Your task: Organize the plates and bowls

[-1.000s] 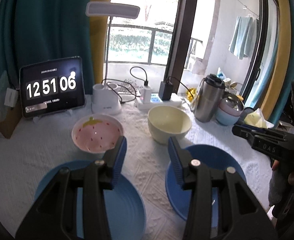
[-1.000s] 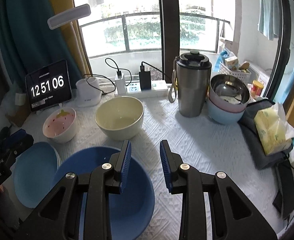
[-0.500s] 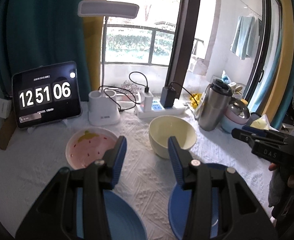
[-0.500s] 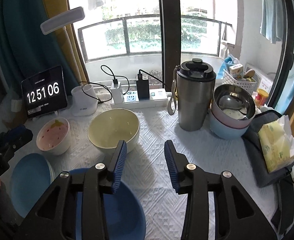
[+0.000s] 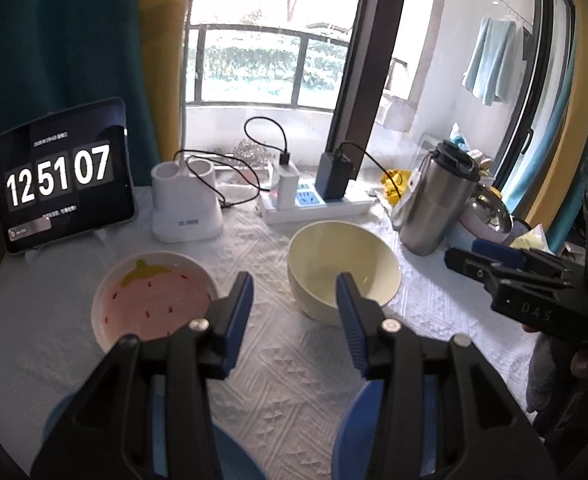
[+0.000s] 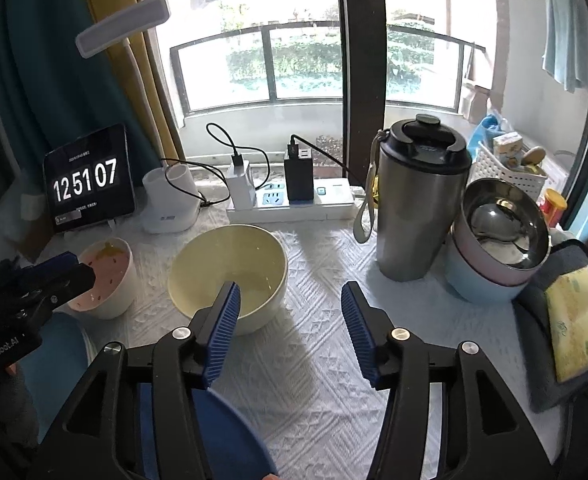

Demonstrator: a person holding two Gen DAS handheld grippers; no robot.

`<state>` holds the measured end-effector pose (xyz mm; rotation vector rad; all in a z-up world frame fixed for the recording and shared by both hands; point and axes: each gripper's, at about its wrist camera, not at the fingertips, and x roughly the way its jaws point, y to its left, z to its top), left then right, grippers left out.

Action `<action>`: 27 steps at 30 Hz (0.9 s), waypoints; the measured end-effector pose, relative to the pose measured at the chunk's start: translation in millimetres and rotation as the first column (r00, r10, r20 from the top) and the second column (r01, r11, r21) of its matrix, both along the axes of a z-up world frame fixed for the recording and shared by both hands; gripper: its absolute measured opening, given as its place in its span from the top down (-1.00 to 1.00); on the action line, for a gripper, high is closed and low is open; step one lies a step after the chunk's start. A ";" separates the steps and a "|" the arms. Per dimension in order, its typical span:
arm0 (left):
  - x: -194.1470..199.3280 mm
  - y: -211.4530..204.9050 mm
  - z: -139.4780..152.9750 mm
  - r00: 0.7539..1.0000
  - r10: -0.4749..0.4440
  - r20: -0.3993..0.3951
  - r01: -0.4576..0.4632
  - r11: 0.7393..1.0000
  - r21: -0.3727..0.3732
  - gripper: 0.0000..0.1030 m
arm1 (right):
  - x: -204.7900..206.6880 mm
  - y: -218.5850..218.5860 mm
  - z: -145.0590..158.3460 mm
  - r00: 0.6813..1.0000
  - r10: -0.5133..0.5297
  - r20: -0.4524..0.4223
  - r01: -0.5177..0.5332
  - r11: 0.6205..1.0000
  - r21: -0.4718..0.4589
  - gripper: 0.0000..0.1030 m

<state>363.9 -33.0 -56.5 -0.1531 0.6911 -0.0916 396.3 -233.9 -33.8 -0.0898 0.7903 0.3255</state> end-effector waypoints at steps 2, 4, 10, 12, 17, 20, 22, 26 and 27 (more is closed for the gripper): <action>6.2 -1.9 -2.8 1.000 -0.009 -0.013 0.009 1.000 0.006 0.14 | 6.5 1.3 -4.4 1.000 0.007 -0.011 -0.007 1.000 -0.001 -0.08; 13.1 -4.4 -7.1 0.999 -0.024 -0.034 0.024 1.000 0.015 0.14 | 13.4 3.1 -9.6 0.999 0.023 -0.033 -0.023 1.000 -0.007 -0.08; 30.8 -7.9 -17.5 0.994 -0.063 -0.094 0.067 0.997 0.045 0.14 | 32.5 7.0 -27.9 0.994 0.044 -0.102 -0.043 0.999 0.006 -0.08; 37.0 -9.6 -20.9 0.991 -0.079 -0.111 0.086 0.994 0.065 0.14 | 37.6 8.8 -31.4 0.992 0.057 -0.117 -0.055 0.998 0.014 -0.08; 50.6 -13.8 -30.4 0.982 -0.108 -0.155 0.124 0.988 0.096 0.14 | 51.3 10.2 -37.6 0.984 0.078 -0.159 -0.073 0.997 0.038 -0.08; 57.6 -13.6 -34.9 0.979 -0.113 -0.170 0.130 0.988 0.088 0.14 | 59.1 11.2 -43.9 0.978 0.074 -0.194 -0.069 0.997 0.032 -0.08; 62.4 -14.0 -38.6 0.977 -0.115 -0.182 0.132 0.987 0.086 0.14 | 63.8 11.7 -47.8 0.972 0.058 -0.227 -0.057 0.998 0.013 -0.08; 68.2 -15.2 -45.3 0.973 -0.122 -0.198 0.139 0.987 0.077 0.14 | 73.5 13.8 -57.7 0.950 0.048 -0.308 -0.042 0.999 0.025 -0.08; 69.6 -15.6 -48.0 0.971 -0.122 -0.205 0.141 0.987 0.076 0.14 | 75.0 13.9 -59.0 0.948 0.051 -0.314 -0.043 0.999 0.032 -0.08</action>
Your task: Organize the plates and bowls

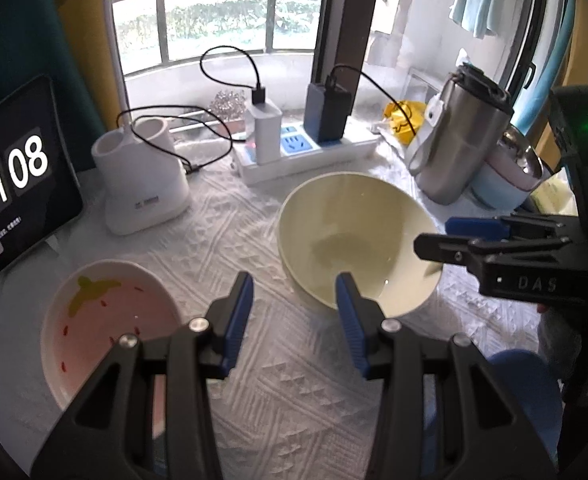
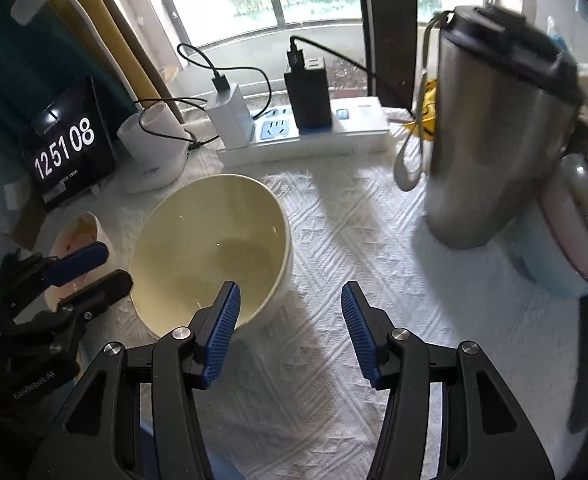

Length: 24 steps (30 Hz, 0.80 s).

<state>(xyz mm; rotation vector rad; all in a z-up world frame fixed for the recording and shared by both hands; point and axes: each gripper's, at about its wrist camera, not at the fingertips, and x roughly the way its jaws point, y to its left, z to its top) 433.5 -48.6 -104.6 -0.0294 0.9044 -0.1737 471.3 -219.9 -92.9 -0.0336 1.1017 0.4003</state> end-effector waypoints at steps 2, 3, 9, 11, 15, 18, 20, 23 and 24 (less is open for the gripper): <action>2.1 -0.5 -3.7 1.000 -0.005 -0.005 0.005 1.000 -0.009 0.14 | 4.2 -0.9 -2.8 1.000 -0.008 -0.012 0.008 1.000 0.011 -0.08; 2.9 -1.0 -4.7 1.000 -0.007 -0.005 0.007 1.000 -0.013 0.14 | 5.3 -0.7 -4.1 1.000 -0.010 -0.017 0.011 1.000 0.013 -0.08; 6.0 -7.4 -9.9 1.000 -0.020 0.005 0.020 1.000 -0.016 0.16 | 14.2 13.8 -18.1 0.994 0.057 -0.093 -0.057 0.998 0.000 -0.08; 7.2 -8.5 -10.0 1.000 -0.026 0.005 0.026 1.000 -0.015 0.21 | 15.2 19.9 -20.3 0.993 0.079 -0.093 -0.081 0.997 -0.017 -0.03; 8.6 -11.3 -9.1 0.999 -0.048 0.003 0.048 0.999 -0.007 0.33 | 20.3 24.7 -23.5 0.991 0.091 -0.103 -0.093 0.996 -0.017 0.29; 9.4 -12.9 -8.7 0.999 -0.050 0.007 0.050 0.999 0.004 0.34 | 24.6 26.0 -25.8 0.990 0.090 -0.105 -0.092 0.996 -0.016 0.37; 8.9 -11.1 -8.6 0.999 -0.052 0.011 0.052 0.999 -0.007 0.35 | 26.9 25.4 -27.0 0.991 0.082 -0.102 -0.085 0.996 -0.019 0.41; 6.9 -9.1 -7.4 0.998 -0.056 0.023 0.057 0.998 -0.028 0.41 | 27.9 23.8 -26.9 0.993 0.073 -0.096 -0.075 0.997 -0.020 0.47; 5.9 -8.9 -6.6 0.998 -0.057 0.029 0.058 0.998 -0.034 0.43 | 27.5 23.1 -26.9 0.993 0.069 -0.093 -0.071 0.997 -0.025 0.51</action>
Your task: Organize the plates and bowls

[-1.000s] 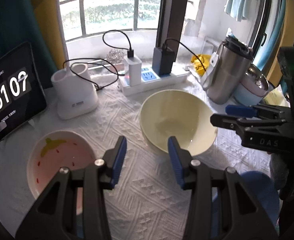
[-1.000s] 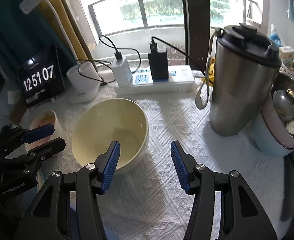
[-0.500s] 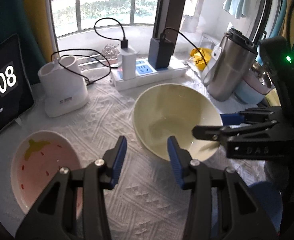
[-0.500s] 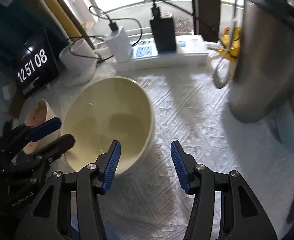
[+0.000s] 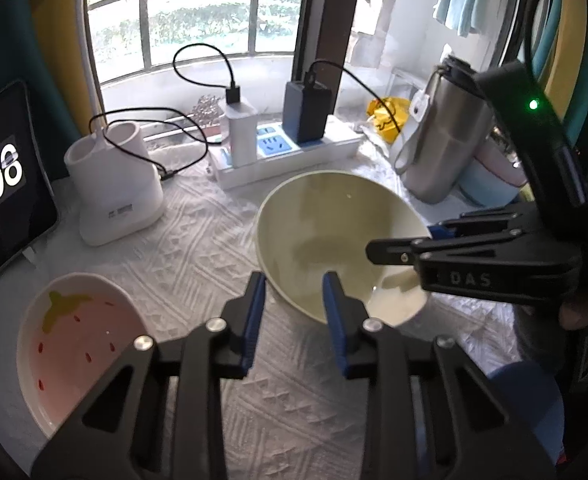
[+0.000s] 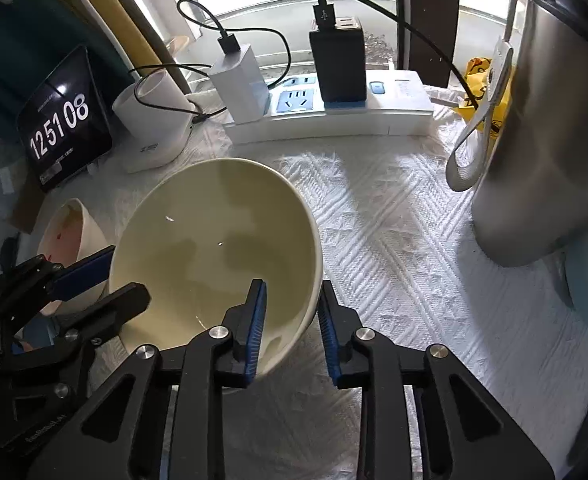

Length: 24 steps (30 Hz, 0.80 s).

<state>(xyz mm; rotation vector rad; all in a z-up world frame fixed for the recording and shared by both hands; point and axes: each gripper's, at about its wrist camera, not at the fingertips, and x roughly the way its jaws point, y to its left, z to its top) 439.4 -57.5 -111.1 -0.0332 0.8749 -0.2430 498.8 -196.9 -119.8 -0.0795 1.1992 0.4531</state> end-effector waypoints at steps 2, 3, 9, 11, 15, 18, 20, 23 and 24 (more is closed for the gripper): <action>-0.9 -1.7 1.5 1.000 -0.005 0.009 0.005 1.000 0.000 0.44 | 0.3 -1.9 0.0 1.000 -0.012 0.002 0.012 1.000 -0.003 0.55; -1.7 -2.9 2.4 1.000 -0.009 0.013 0.009 1.000 0.003 0.44 | 0.3 -3.3 0.2 1.000 -0.017 0.003 0.017 1.000 -0.005 0.58; -6.0 -4.6 10.6 0.999 -0.009 0.051 0.008 1.000 0.020 0.44 | -2.8 -5.0 8.4 0.999 -0.034 0.029 0.034 0.999 -0.006 0.59; -8.7 -5.0 15.4 0.997 -0.009 0.073 0.007 1.000 0.028 0.44 | -4.9 -3.8 12.8 0.999 -0.033 0.043 0.033 0.999 -0.004 0.59; -14.3 -5.0 23.7 0.994 -0.006 0.106 0.003 0.999 0.036 0.44 | -9.2 -1.7 23.5 0.997 -0.031 0.072 0.031 1.000 0.004 0.59; -18.0 -4.1 29.7 0.993 -0.005 0.119 0.001 1.000 0.029 0.44 | -13.0 -1.6 32.2 0.995 -0.030 0.091 0.030 1.000 0.008 0.59; -20.7 -4.4 33.2 0.992 -0.005 0.128 0.002 1.000 0.028 0.44 | -16.7 -2.4 38.3 0.994 -0.034 0.103 0.033 0.999 0.012 0.59; -27.4 -4.3 40.9 0.990 -0.005 0.144 0.002 1.000 0.022 0.44 | -23.0 -1.9 46.6 0.992 -0.038 0.122 0.037 0.999 0.013 0.59; -29.7 -4.1 43.3 0.989 -0.005 0.149 0.002 1.000 0.020 0.44 | -25.4 -2.4 49.6 0.991 -0.038 0.128 0.037 0.999 0.013 0.59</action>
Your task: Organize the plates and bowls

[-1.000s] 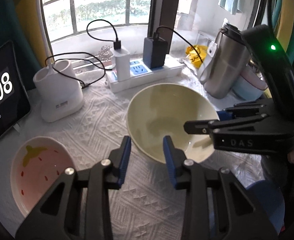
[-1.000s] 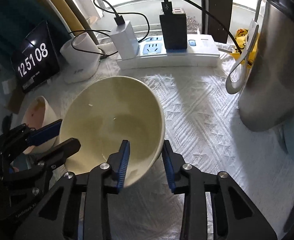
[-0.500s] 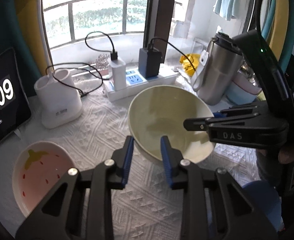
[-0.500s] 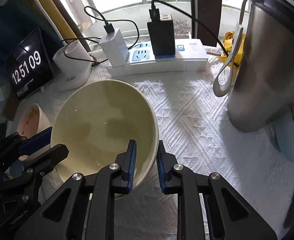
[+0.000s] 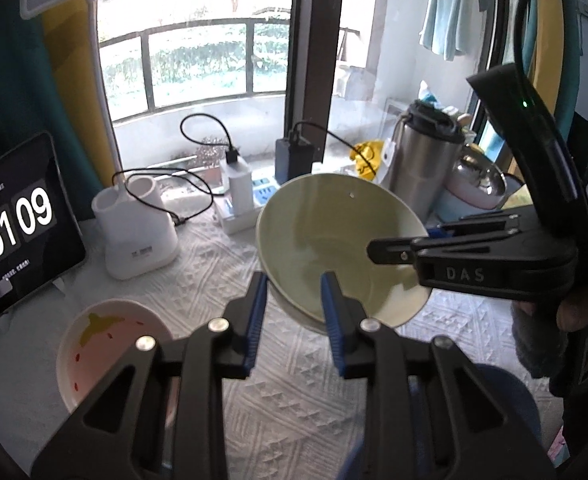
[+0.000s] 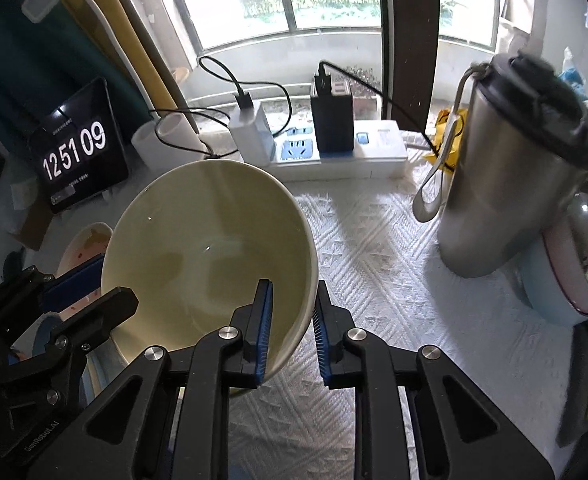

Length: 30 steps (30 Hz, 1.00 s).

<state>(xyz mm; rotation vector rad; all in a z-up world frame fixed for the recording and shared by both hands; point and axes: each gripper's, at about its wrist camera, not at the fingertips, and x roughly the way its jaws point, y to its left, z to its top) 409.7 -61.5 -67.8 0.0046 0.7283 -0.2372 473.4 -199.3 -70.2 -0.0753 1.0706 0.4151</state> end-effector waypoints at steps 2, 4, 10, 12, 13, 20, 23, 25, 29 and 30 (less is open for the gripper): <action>-5.0 -0.3 3.3 1.000 0.000 0.008 0.000 1.000 -0.004 0.44 | -4.7 -0.5 5.3 1.000 -0.002 0.010 0.002 1.000 0.002 0.59; -10.3 -0.9 7.3 1.000 0.002 0.017 -0.002 1.000 -0.006 0.44 | -9.8 0.1 9.8 1.000 -0.004 0.019 0.004 1.000 0.004 0.59; -28.7 -1.5 18.5 0.999 0.006 0.048 -0.005 1.000 -0.018 0.44 | -27.4 -0.8 25.3 0.999 -0.008 0.049 0.008 1.000 0.010 0.59; -35.2 -2.1 22.7 0.998 0.007 0.057 -0.006 1.000 -0.020 0.44 | -33.1 -0.4 30.4 0.998 -0.011 0.058 0.010 1.000 0.013 0.59; -38.0 -2.1 24.7 0.998 0.007 0.061 -0.005 1.000 -0.021 0.44 | -36.0 -0.2 32.7 0.998 -0.011 0.061 0.011 1.000 0.013 0.59; -57.6 -3.2 37.0 0.996 0.007 0.094 -0.004 1.000 -0.028 0.44 | -56.7 1.0 50.4 0.996 -0.016 0.089 0.015 1.000 0.016 0.59; -65.6 -2.8 41.1 0.995 0.008 0.101 -0.004 0.999 -0.034 0.44 | -64.5 2.6 56.7 0.995 -0.017 0.100 0.015 1.000 0.015 0.59; -71.6 -2.0 44.1 0.994 0.009 0.105 -0.005 0.999 -0.038 0.44 | -69.4 2.9 60.1 0.994 -0.017 0.106 0.015 1.000 0.016 0.59; -82.8 -1.3 49.2 0.993 0.008 0.115 -0.003 0.999 -0.043 0.44 | -81.7 4.0 65.9 0.993 -0.019 0.118 0.017 1.000 0.018 0.59; -86.0 -1.1 50.3 0.993 0.007 0.118 -0.002 0.999 -0.043 0.44 | -84.1 3.9 67.1 0.993 -0.020 0.119 0.018 1.000 0.019 0.59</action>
